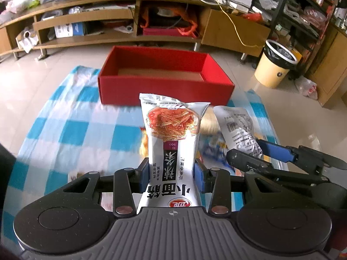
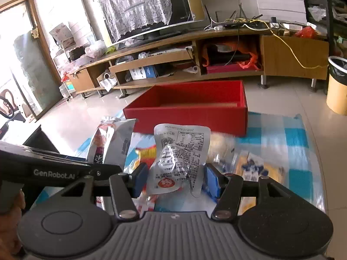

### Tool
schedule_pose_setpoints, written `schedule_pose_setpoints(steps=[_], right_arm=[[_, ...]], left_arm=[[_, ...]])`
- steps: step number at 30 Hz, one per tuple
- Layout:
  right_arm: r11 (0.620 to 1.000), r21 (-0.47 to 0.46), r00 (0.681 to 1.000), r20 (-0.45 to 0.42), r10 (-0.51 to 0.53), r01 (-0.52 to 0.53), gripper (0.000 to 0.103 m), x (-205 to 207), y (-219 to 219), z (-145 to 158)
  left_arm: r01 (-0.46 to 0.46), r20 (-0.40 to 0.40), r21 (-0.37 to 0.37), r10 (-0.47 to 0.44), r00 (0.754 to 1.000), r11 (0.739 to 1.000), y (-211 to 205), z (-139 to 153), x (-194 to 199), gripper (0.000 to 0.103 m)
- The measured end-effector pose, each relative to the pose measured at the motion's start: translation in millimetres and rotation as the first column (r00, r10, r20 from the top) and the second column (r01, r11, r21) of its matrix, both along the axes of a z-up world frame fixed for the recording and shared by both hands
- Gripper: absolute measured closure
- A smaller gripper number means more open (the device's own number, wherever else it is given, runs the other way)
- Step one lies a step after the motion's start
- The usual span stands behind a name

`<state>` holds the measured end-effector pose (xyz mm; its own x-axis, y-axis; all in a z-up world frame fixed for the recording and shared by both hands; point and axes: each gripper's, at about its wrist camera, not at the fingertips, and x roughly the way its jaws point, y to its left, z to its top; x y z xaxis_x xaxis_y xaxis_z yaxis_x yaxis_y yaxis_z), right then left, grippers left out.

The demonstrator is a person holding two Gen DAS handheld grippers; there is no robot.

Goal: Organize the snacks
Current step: 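Lower both snacks into red box and open both tools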

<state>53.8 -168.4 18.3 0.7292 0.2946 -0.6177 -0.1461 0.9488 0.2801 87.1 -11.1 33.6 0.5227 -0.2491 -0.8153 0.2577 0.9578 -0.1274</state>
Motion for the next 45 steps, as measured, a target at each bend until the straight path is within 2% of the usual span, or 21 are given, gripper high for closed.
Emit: schedule_pose_setpoints(steps=[8, 18, 26, 33, 36, 45], right_arm=[[1.000, -0.011, 0.999, 0.043, -0.008, 0.009, 0.047, 42, -4, 10], [0.999, -0.029, 0.997, 0.079, -0.022, 0.024, 0.047, 113, -17, 20], [0.996, -0.084, 0.997, 0.077, -0.015, 0.022, 0.047, 174, -16, 15], [0.993, -0.120, 0.999, 0.032, -0.005, 0.009, 0.047, 210, -12, -7], [0.994, -0.110, 1.000, 0.005, -0.007, 0.008, 0.047, 221, -13, -17], [0.987, -0.159, 0.998, -0.057, 0.013, -0.022, 0.047, 237, -7, -38]], left_arm=[[-0.021, 0.036, 0.005, 0.021, 0.999, 1.000, -6, 9, 36, 0.054], [-0.040, 0.091, 0.026, 0.038, 0.995, 0.999, -23, 20, 105, 0.054], [-0.056, 0.132, 0.080, 0.045, 0.990, 0.995, -38, 17, 165, 0.053], [-0.078, 0.101, 0.090, 0.069, 0.993, 0.993, -42, -3, 209, 0.053], [-0.072, 0.087, 0.102, 0.063, 0.994, 0.992, -45, -13, 216, 0.053], [-0.078, 0.019, 0.126, 0.076, 0.997, 0.989, -43, -40, 227, 0.054]])
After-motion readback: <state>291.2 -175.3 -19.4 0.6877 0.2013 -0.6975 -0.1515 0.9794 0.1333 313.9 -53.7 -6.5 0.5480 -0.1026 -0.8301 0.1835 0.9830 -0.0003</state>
